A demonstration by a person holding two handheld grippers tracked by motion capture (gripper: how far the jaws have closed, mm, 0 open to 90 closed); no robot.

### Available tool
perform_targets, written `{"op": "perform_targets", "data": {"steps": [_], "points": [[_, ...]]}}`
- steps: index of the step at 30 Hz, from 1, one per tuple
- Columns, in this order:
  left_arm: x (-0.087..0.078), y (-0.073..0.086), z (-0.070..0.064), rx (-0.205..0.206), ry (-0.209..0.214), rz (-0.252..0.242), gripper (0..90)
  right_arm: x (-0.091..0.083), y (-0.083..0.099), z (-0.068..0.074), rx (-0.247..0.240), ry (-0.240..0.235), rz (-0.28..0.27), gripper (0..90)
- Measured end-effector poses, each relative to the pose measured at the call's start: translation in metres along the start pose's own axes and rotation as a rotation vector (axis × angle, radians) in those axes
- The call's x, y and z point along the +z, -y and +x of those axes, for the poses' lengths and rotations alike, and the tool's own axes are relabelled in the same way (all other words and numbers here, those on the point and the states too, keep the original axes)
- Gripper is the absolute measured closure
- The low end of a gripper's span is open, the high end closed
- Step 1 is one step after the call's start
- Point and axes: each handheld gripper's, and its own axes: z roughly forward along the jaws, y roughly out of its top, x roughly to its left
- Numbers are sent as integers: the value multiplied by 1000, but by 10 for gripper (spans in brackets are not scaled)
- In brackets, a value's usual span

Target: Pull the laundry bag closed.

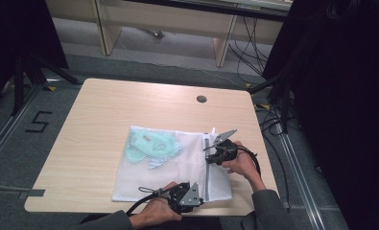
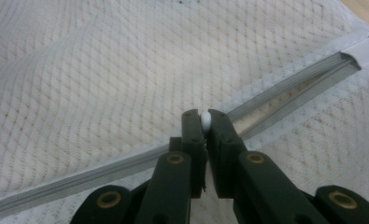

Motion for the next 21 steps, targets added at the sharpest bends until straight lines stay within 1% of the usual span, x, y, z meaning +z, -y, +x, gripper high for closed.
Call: {"op": "perform_targets", "data": {"steps": [2,4,5,8,9,10,11,13,14,16,17,18,21], "points": [[0,0,1,-1,-6,-3,883,1,0,-1,-2,-1,1,864],[0,0,1,-3,-1,-2,883,3,0,-2,0,-4,-6,863],[0,0,1,-4,-7,-7,883,2,-1,-3,1,1,6,863],[0,0,1,-4,-8,-6,883,3,-2,-5,1,12,2,864],[0,0,1,-4,-1,-2,883,3,-3,-5,2,10,5,863],[0,0,1,-3,-6,-4,883,4,-2,-6,5,11,-8,864],[0,0,1,-3,-6,-4,883,3,-2,-7,4,5,3,864],[0,0,1,-3,-1,-2,883,2,-2,-8,7,12,2,863],[0,0,1,2,-9,-1,883,2,-3,-8,8,15,2,863],[0,0,1,2,-10,-1,883,3,-4,-9,10,24,-1,863],[0,0,0,-6,-9,-6,883,3,-4,-10,10,15,-1,864],[0,0,0,-5,-8,-6,883,3,-5,-10,4,26,-3,863],[0,0,1,-4,-8,-6,883,5,-6,-10,0,25,3,863]]}}
